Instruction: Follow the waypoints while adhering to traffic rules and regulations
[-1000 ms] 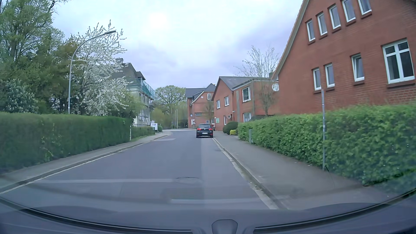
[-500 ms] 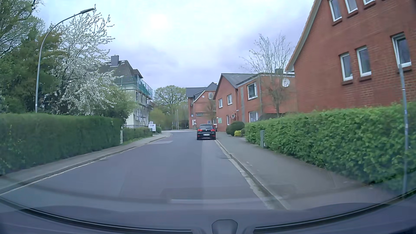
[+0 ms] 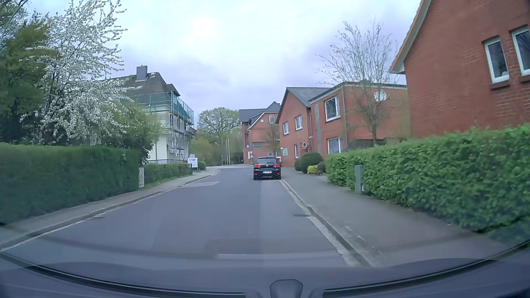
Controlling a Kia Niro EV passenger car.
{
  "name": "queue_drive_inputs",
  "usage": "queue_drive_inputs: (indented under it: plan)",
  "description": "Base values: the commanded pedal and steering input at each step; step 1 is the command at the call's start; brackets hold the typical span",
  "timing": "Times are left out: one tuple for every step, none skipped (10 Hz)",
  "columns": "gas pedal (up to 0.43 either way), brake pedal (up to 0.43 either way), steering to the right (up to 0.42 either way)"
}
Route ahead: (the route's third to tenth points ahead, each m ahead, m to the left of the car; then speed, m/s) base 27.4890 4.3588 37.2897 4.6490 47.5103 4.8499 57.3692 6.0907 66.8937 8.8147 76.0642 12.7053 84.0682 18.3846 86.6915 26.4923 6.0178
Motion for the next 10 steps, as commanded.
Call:
queue_drive_inputs:
  plan:
    - [0.028, 0.000, -0.019]
    - [0.028, 0.000, -0.025]
    - [0.039, 0.000, -0.035]
    - [0.039, 0.000, -0.042]
    - [0.047, 0.000, -0.048]
    - [0.059, 0.000, -0.053]
    - [0.079, 0.000, -0.058]
    - [0.087, 0.000, -0.062]
    - [0.130, 0.000, -0.066]
    - [0.138, 0.000, -0.067]
